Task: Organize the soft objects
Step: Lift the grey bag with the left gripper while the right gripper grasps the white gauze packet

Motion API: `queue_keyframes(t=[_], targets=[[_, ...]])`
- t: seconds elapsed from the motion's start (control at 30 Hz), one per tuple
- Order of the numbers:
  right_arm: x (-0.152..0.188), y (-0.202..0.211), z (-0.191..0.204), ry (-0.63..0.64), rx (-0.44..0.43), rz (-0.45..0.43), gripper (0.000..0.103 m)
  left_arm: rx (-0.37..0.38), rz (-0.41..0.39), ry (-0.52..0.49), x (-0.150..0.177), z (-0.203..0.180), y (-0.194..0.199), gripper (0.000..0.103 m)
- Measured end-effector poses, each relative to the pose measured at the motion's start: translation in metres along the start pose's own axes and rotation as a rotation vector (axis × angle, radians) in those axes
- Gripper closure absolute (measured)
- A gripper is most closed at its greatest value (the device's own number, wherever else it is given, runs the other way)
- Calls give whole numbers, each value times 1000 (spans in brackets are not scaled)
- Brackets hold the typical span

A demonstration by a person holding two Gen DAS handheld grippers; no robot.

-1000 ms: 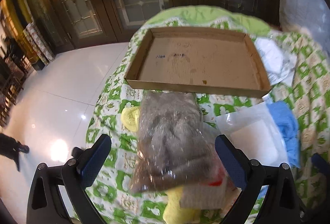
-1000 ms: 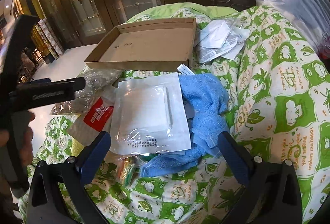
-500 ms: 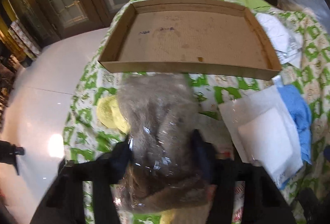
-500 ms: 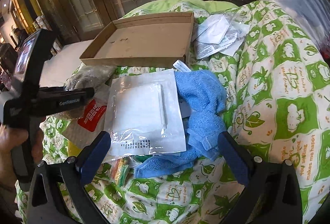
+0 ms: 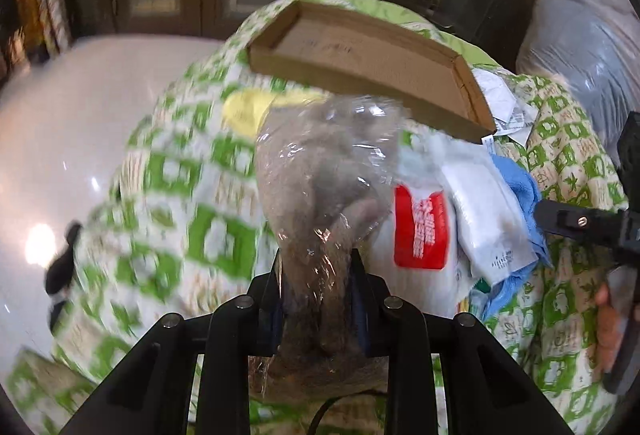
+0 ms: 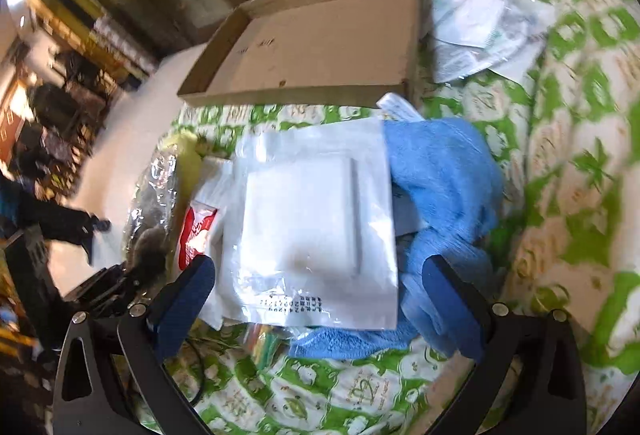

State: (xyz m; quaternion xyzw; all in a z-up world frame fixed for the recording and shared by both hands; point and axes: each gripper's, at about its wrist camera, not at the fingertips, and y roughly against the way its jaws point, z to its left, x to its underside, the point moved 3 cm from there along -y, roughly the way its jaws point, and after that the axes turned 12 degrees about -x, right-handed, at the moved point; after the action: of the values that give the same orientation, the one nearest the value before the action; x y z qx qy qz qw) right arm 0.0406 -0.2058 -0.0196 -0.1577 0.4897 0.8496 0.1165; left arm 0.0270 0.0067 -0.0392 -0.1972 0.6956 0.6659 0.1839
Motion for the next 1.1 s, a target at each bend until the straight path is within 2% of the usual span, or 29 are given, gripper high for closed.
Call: queue_keyframes(t=[0.27,0.4,0.5,0.57,0.63,0.8,0.83,0.87,0.9,1.1], targets=[[3,-40,13,37,46,68,0,12,25,24,4,2,-6,75],[-1,-48,19,68,80,62,0,11,32,34,5,5,-7,75],[-2,-40,11,46,77,39,20,3,32,26,6,4,-7,75],[-5,-32,2,1,38,17,48,0,32,22,6,4,-8,75],[-7,-26,-7,-53,-22,2,59,0,33,21,6,4,-8,75],[-11,-24,-21,-189,-233,-6,59,4,34,23,5,4,-9,74],[-12,-24,-22,-210,-254,-9,54,5,35,24,5,4,-9,74],[-13,-25,-24,-223,-261,-11,48,4,35,24,5,4,-9,74],[-14,-25,-26,-238,-263,-16,46,4,35,24,5,4,-9,74],[-21,-30,-36,-306,-305,-50,43,4,37,19,6,3,-9,74]])
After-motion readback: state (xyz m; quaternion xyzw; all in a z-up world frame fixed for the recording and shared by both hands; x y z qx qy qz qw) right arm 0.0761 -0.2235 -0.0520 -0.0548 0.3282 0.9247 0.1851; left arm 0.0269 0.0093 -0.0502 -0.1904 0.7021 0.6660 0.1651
